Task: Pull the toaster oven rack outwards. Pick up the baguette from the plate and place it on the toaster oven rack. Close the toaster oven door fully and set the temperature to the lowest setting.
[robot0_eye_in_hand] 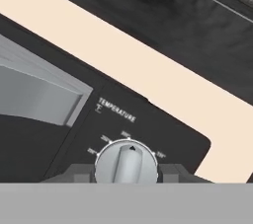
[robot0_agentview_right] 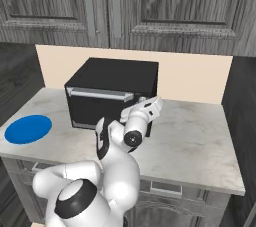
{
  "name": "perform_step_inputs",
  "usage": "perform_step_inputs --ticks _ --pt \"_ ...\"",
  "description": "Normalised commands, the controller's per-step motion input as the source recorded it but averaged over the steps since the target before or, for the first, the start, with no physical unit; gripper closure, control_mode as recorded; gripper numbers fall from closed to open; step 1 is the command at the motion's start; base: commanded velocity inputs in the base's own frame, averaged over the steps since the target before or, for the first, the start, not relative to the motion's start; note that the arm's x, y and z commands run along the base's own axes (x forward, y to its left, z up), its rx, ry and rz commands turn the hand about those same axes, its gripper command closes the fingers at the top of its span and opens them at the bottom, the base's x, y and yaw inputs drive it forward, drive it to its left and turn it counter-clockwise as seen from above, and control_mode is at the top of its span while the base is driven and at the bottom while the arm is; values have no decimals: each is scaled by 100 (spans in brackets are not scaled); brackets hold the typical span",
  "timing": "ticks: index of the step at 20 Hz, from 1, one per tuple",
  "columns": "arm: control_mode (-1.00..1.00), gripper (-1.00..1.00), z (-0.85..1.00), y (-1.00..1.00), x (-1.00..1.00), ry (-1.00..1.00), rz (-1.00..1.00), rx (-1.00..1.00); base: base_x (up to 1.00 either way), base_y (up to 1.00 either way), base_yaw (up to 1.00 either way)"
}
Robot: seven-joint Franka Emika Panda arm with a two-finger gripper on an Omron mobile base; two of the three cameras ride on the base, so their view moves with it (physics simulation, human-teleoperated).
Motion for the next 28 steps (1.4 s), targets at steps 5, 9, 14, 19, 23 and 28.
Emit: perform_step_inputs --ticks 5,9,14,19,23,28 --pt "-100 100 -1 0 0 -1 0 -8 0 0 0" --pt "-100 100 -2 0 0 -1 0 -9 0 0 0" --pt "-100 100 -2 0 0 0 0 -9 0 0 0" --pt "-100 100 -3 0 0 0 0 -9 0 0 0" --pt "-100 100 -4 0 0 0 0 -11 0 0 0" --pt "-100 100 -8 0 0 -2 0 -11 0 0 0"
